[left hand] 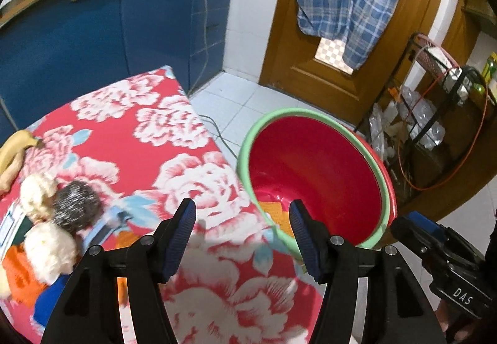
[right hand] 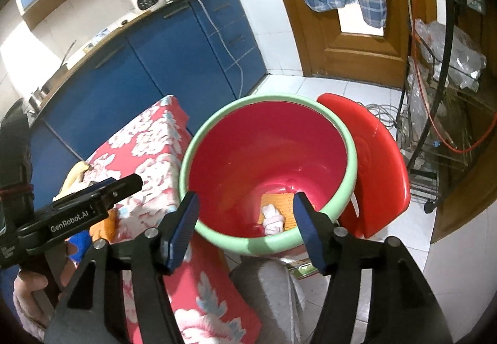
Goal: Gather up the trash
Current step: 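Open the left tool to drop the white socks into the red bucket, then move both tools back over the table items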
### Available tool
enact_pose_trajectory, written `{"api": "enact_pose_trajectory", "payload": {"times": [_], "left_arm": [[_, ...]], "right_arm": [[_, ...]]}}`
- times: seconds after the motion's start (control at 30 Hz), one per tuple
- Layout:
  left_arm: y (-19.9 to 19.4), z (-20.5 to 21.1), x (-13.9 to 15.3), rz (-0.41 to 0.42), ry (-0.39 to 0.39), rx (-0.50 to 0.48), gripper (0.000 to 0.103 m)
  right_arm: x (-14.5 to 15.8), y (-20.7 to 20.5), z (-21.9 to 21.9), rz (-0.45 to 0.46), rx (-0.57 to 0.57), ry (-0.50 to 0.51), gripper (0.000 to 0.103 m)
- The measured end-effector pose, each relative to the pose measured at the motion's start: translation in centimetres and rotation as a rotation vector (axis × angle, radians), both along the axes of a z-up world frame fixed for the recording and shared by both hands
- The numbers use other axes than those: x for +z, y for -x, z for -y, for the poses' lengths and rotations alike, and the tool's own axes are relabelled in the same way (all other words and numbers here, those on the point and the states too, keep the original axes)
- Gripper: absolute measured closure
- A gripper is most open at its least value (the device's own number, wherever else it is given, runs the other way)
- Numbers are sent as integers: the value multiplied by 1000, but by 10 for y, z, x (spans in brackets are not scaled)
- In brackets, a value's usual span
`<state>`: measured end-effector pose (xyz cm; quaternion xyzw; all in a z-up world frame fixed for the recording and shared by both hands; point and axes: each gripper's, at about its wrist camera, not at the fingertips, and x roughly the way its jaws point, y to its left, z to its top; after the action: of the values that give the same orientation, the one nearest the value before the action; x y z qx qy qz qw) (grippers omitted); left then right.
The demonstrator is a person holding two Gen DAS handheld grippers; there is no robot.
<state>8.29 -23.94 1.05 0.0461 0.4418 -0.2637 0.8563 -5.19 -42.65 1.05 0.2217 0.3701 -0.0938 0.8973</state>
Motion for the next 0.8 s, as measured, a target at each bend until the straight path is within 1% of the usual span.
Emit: {"api": "enact_pose_trajectory", "payload": {"times": [0.4, 0.6, 0.8], "left_arm": [[24, -68, 22, 54, 26, 102, 39], [31, -105, 24, 54, 32, 171, 39], [30, -148, 20, 54, 37, 268, 39]], "right_arm": [[19, 2, -54, 36, 100, -1, 38], [22, -4, -85, 34, 168, 4, 38], [17, -11, -110, 16, 217, 7, 38]]}}
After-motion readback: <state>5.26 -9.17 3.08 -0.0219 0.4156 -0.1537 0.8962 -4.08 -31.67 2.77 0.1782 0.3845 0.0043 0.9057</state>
